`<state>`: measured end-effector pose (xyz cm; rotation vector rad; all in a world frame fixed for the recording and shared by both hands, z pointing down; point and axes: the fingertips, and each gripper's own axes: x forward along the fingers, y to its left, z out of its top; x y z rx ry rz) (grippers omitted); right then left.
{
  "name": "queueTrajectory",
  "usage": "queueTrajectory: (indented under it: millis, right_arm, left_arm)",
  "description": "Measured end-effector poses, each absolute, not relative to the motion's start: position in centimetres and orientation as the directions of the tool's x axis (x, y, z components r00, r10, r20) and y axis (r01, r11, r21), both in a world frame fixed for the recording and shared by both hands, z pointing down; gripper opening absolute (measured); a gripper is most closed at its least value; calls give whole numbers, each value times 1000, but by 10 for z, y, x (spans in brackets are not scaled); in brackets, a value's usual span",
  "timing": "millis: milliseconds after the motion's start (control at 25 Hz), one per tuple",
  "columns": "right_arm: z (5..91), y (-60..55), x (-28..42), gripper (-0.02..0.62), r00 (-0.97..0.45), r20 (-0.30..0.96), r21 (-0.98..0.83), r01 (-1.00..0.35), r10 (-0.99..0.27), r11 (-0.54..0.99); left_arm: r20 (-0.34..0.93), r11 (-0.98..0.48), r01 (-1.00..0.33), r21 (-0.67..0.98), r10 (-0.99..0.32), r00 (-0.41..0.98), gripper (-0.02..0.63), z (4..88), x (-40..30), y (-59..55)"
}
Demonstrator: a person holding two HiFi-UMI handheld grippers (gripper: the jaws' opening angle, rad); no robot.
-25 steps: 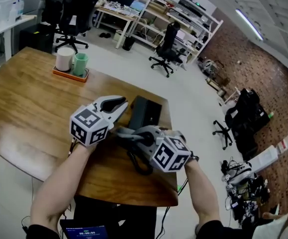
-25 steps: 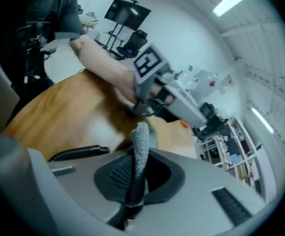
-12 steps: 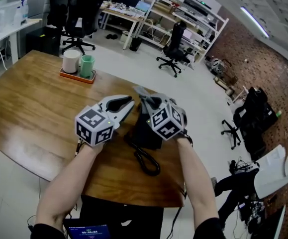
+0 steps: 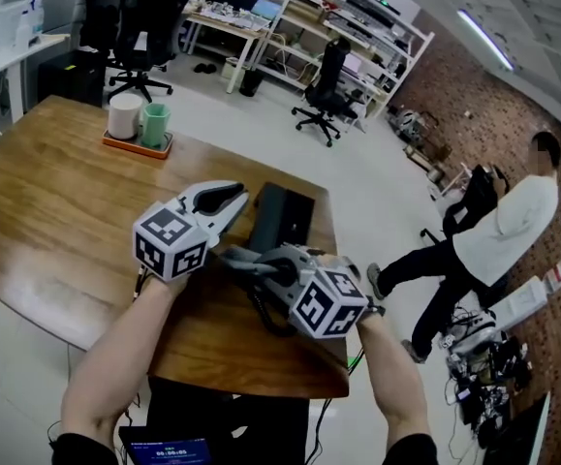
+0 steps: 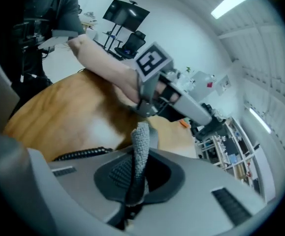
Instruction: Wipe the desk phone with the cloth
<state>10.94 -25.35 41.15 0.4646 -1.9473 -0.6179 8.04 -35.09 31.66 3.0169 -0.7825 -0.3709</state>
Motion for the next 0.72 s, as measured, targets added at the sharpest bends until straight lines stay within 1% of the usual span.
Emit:
queueTrajectory:
  millis: [80,160,200,280,360,520,600,720]
  right_arm:
    - [379,-289,125,23,-420,613,665,-182,-669,724]
    - [343,-337,146,25,-362,485,725,-344,-796,597]
    - [331,-358,156,25,-324,434,737,-409,-841,538]
    - [322,-389,169,25,-266,385,738,-486,-884,468]
    - [327,-411,175,25,-223,387,742,-501,-894,446]
    - [346,-416,177,23,-184,440,760,-444,-879,474]
    - [356,-399,177,23,-198,473,755,-411,-858,511]
    - [376,-351,158,23,-275,551,724,-311,-788,615]
  left_arm:
    - [-228,-875,-480,61,-480,847,34,318,80,-352]
    - [-231,-875,-481,60,-481,846,34,318,78,-352]
    - [-233,-875,-481,58,-480,846,34,318,78,-351]
    - [-237,-877,-478,49,-475,847,34,317,79,-349]
    - [-236,-879,-475,36,-469,851,34,315,81,-346]
    - [-234,-880,-475,30,-468,852,34,311,83,-345]
    - [-234,-881,-472,31,-465,854,34,310,85,-344]
    - [-230,-883,-469,21,-461,857,34,309,85,-343]
